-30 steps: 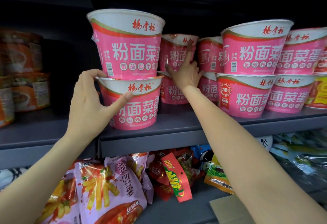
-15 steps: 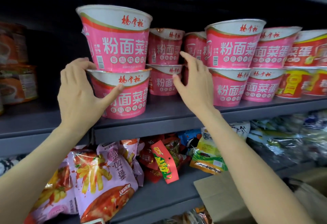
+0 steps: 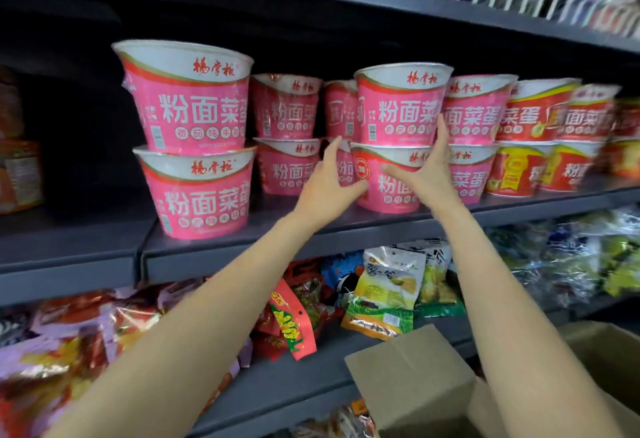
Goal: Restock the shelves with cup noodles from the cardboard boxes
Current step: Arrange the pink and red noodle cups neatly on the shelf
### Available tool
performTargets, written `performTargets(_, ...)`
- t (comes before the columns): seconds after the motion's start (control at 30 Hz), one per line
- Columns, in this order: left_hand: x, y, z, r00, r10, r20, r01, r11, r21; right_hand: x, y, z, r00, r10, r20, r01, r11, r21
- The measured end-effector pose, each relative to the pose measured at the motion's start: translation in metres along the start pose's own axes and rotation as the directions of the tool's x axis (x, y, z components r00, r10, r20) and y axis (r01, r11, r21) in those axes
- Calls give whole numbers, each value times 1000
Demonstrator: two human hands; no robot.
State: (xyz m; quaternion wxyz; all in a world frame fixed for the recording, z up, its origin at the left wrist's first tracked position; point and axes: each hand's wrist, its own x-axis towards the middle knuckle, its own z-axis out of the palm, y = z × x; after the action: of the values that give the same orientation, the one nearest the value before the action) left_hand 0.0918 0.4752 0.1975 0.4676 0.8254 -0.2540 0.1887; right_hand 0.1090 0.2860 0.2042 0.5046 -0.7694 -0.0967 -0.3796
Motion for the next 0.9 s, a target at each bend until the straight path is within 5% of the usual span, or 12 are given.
performTargets(0.1,27,6,23,996,-74,40,81,977,-200,1,2,-2,1000,-10,-3,10,998,63)
performTargets(0.2,26,5,32,999,-32,19,32,999,-30,-2,0,-2,997,-50,57,48,998,43)
performTargets(0.43,-21,-1,1,957,107,-271,-48,975,217,-32,-35,25,985,-129,115,115,986,123)
performTargets(0.73,-46,-20,-46,939,34,-342,60,963,263,-56,-65,79,981,-175,86,159,974,161)
performTargets(0.9,-68,10,-33,937,142,-318,9,902,431,-53,-64,74,973,-171,157,146,976,163)
